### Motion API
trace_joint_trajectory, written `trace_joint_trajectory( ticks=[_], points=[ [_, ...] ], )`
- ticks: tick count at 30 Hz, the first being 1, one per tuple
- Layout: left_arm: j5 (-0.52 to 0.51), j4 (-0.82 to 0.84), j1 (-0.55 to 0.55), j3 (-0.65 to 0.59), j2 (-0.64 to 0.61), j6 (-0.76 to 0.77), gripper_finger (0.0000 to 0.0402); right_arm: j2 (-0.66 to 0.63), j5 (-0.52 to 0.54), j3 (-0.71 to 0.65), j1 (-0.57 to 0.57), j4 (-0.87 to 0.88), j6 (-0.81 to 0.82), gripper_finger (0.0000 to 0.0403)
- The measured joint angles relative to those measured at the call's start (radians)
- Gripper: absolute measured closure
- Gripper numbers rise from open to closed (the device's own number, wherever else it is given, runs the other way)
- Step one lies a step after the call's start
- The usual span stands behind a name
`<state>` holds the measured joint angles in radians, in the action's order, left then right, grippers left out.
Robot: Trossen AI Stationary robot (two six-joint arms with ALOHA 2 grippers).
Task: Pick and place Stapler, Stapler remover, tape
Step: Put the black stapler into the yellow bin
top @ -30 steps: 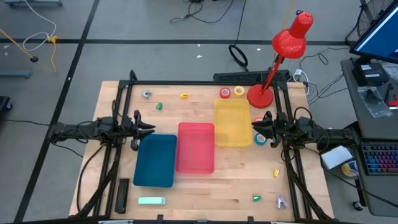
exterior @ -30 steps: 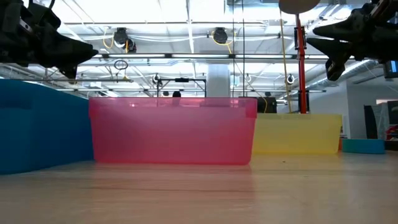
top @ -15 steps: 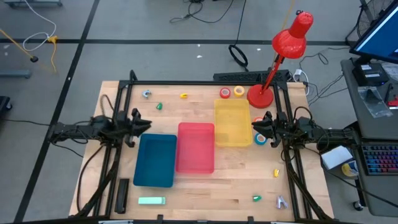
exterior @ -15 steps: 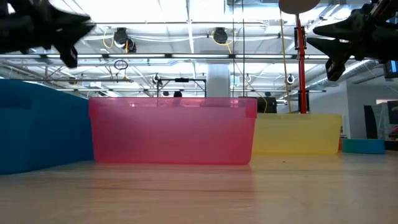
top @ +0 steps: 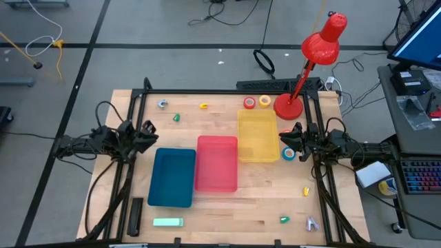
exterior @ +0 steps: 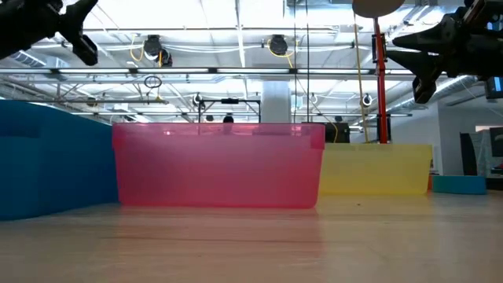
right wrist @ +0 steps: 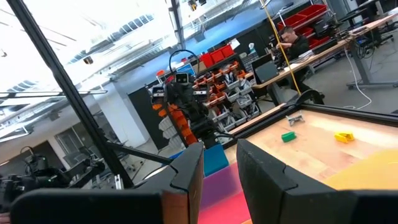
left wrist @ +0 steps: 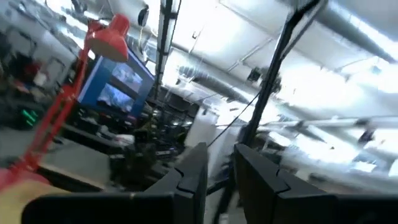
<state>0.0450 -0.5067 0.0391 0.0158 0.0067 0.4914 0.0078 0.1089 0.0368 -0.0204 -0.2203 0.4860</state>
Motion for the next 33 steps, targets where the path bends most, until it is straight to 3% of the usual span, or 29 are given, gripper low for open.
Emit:
trace_joint_trajectory(
  ticks=[3,6,13,26,33],
  points=[
    [-0.042,0.019,0.0,0.001,0.0,0.16,0.0321,0.0,0.0,0.0,0.0,0.0,0.0,0.0314],
    [-0.065,0.101,0.004,0.011,0.038,0.226,0.0321,0.0,0.0,0.0,0.0,0.0,0.0,0.0314],
    [-0.078,0.391,0.022,0.193,0.304,0.383,0.0321,0.0,0.0,0.0,0.0,0.0,0.0,0.0314],
    [0.039,1.441,0.023,0.846,0.823,0.527,0.0321,0.0,-0.001,0.0,0.0,0.001,0.0,0.0314],
    [0.185,1.998,0.067,1.047,1.003,0.692,0.0321,0.0,-0.005,0.0,0.0,0.002,0.0,0.0314]
  ],
)
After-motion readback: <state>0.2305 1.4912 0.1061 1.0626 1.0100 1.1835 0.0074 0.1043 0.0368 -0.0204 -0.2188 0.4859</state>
